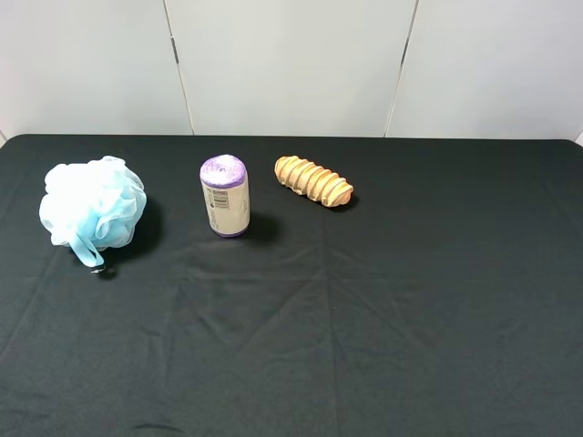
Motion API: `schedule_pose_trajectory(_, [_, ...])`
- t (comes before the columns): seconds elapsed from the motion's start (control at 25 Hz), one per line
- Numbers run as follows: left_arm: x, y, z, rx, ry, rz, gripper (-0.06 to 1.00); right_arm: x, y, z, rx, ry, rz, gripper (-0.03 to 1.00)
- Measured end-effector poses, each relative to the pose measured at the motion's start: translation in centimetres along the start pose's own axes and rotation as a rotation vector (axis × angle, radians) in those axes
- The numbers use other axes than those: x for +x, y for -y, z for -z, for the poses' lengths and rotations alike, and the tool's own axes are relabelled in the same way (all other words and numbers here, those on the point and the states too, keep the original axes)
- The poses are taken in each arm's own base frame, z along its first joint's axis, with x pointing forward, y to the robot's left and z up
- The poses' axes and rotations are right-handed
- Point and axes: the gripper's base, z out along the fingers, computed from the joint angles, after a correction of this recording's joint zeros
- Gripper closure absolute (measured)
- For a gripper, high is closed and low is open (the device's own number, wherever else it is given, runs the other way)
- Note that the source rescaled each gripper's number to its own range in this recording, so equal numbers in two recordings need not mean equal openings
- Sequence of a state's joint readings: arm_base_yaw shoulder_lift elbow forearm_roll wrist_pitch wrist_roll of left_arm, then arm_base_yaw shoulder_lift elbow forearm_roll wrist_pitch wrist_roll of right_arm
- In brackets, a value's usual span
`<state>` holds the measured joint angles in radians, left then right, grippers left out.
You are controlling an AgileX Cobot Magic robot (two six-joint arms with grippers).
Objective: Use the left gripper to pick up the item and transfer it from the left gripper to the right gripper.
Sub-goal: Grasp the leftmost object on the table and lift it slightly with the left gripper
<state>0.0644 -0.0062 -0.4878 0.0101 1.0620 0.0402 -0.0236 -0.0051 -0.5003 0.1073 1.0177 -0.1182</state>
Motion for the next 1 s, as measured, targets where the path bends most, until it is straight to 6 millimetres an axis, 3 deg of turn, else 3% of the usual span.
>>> schedule_pose_trajectory(1.0, [0.0,0.0,0.0,0.0,0.0,0.0,-0.01,-0.01,0.0,0.0,0.0,0.001,0.0,-0.03])
